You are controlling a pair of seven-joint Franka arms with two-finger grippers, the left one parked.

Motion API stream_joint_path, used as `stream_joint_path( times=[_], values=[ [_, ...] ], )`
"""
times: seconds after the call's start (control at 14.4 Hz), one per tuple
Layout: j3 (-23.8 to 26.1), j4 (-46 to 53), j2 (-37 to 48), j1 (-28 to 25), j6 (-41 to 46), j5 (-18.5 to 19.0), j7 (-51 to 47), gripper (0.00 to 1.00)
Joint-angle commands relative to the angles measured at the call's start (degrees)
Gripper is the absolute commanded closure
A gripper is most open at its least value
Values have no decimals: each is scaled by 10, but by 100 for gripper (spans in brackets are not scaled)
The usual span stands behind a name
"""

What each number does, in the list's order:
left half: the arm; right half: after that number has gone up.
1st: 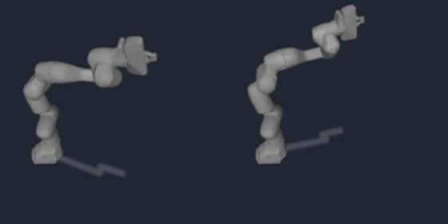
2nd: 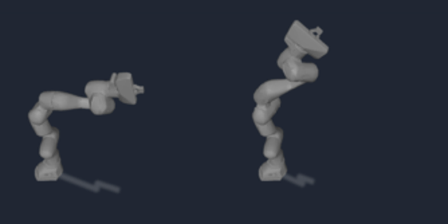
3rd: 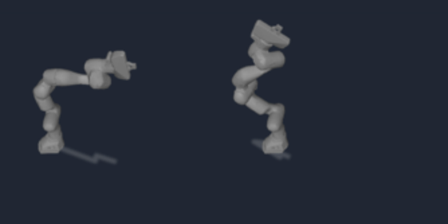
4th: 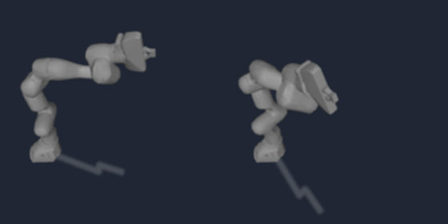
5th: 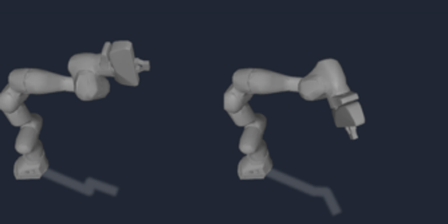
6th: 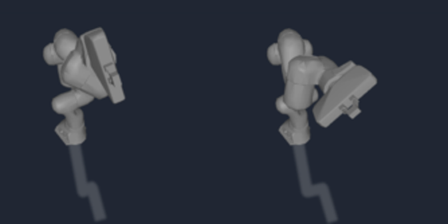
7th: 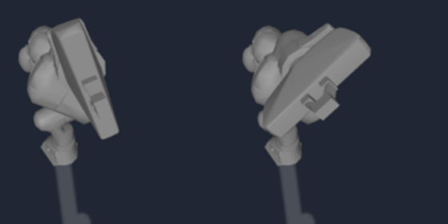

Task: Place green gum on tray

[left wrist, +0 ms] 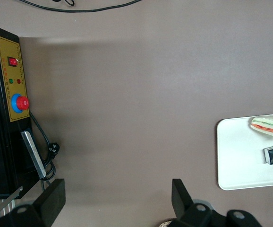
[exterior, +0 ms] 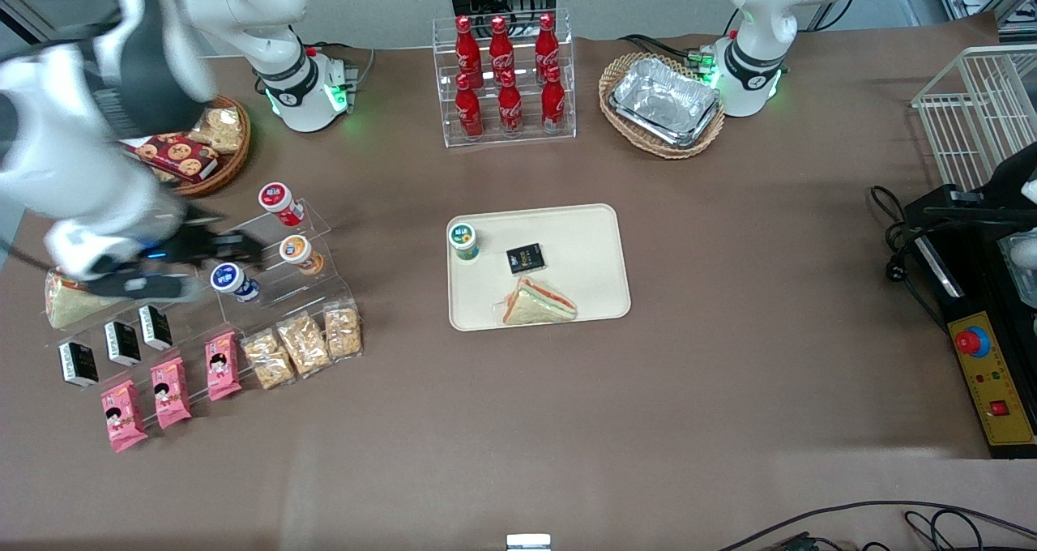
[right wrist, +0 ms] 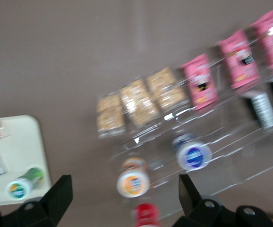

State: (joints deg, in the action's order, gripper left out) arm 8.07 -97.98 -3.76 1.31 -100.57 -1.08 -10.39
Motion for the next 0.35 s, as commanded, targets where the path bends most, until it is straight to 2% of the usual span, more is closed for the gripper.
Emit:
stream_joint_path(
  times=[0.0, 0.28],
  values=[
    [-80, 45, -4, 12, 20, -6, 74, 0],
    [-130, 62, 0, 12, 72, -6, 84, 0]
  ],
)
